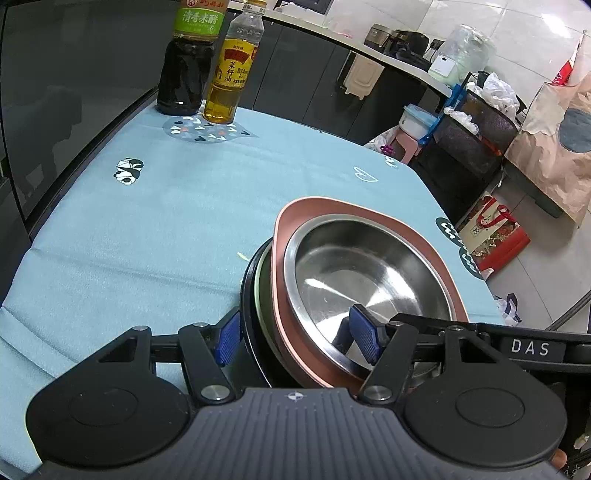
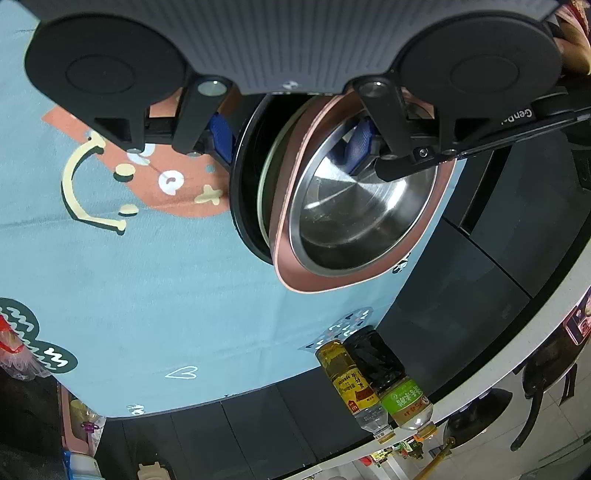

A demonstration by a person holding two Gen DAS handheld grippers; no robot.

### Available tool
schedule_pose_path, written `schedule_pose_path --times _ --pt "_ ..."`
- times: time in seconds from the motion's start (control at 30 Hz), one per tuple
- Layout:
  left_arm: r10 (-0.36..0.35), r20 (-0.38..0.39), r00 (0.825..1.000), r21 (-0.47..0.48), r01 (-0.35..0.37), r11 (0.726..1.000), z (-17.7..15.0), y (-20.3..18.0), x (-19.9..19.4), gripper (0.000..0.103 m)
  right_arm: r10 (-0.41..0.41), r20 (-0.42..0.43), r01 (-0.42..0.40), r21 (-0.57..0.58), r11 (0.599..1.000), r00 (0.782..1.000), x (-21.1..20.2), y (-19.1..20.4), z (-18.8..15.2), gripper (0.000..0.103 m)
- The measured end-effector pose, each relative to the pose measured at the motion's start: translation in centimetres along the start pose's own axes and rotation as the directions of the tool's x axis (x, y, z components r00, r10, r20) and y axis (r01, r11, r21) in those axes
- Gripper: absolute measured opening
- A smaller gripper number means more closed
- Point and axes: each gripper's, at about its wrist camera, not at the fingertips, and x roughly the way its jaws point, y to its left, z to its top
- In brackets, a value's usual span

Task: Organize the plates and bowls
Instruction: 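Lower the plate stack onto the black bowl stack with both grippers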

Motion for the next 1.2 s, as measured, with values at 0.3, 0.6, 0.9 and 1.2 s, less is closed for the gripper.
schedule_pose_path --times 0.3,0.6,0.9,1.2 --pt "-0.014 -0.014 1.0 -0.028 0.014 1.0 0.3 0.4 0.4 0.061 0.003 0.003 -0.003 0.015 1.0 1.0 -0.1 -0.2 0.0 0.049" --pt "-0.016 0.015 1.0 0.006 0.016 1.0 0.4 0.0 -0.2 0.052 -0.015 0.035 0.015 0.006 1.0 0.999 -0.4 -0.1 0.1 0.048" --pt "-0.007 0.032 0.999 0.01 0.006 1.0 0.9 -0.3 0.0 0.052 -0.012 0.046 0.012 0.004 1.0 0.999 -0.2 -0.1 0.7 0.048" --pt "-0.006 0.06 0.998 0.009 0.005 1.0 2.4 -0.6 0.3 0.052 -0.007 0.072 0.008 -0.004 1.0 0.997 -0.4 0.0 2.1 0.048"
